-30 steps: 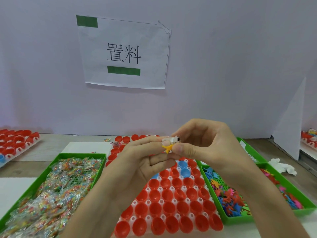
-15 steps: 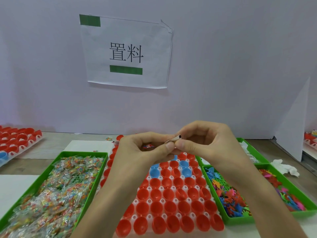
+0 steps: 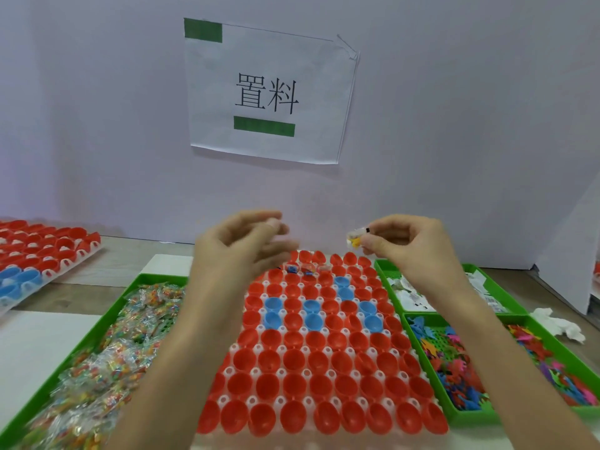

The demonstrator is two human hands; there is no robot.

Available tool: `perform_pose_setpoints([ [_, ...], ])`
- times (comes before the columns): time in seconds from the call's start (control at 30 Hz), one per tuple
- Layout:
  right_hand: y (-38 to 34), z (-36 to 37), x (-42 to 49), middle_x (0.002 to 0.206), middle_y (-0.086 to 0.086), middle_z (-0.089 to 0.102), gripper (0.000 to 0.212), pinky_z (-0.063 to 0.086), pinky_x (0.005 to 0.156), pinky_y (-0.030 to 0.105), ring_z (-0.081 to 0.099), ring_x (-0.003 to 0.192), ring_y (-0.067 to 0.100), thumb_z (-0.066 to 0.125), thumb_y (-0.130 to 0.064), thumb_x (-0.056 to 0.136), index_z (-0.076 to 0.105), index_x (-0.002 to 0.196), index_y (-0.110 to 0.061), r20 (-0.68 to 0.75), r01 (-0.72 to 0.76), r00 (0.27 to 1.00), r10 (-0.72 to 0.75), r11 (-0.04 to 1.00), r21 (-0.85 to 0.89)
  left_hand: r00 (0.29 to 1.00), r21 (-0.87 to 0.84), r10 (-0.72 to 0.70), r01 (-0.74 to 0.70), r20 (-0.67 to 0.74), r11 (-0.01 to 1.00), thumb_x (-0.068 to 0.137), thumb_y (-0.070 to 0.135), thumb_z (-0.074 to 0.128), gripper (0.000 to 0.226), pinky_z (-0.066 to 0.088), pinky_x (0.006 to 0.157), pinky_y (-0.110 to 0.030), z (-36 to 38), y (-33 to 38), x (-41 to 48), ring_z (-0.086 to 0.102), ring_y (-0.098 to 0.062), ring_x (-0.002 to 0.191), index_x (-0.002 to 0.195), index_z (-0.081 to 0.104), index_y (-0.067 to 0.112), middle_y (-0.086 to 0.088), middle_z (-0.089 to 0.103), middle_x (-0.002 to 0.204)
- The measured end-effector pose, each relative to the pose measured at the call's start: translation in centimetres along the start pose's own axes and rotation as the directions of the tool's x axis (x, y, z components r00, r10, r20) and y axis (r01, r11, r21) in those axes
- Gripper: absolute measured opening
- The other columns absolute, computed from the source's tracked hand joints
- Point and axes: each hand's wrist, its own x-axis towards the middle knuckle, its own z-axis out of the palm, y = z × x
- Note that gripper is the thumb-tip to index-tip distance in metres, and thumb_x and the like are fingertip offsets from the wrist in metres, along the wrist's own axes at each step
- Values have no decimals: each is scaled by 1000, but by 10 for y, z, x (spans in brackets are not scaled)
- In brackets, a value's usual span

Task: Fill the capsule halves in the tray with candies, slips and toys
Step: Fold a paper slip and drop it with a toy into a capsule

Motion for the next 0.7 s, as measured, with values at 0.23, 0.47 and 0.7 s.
perform_pose_setpoints([
  [0.23,53,29,62,76,-9,70,12,47,65,14,65,73,1,81,-25,83,78,90,-16,128,48,992,6,908,-416,982,-170,148,-166,-114,971,96,5,57,17,56,66,-20,-31,32,3,72,-15,73,92,70,16,2,70,73],
  [0.47,83,44,90,84,-3,73,9,47,65,16,61,72,0,79,-18,84,79,92,-15,305,98,944,127,775,-625,977,-228,165,-193,-134,954,97,6,55,16,56,66,-19,-41,41,5,70,-12,68,92,67,16,5,68,67],
  [0.7,99,54,92,87,-1,73,7,45,62,14,61,73,3,80,-16,83,77,90,-14,306,73,934,183,743,-666,980,-247,160,-186,-120,951,96,6,55,16,56,65,-19,-42,40,7,70,-12,67,91,67,16,4,67,68],
])
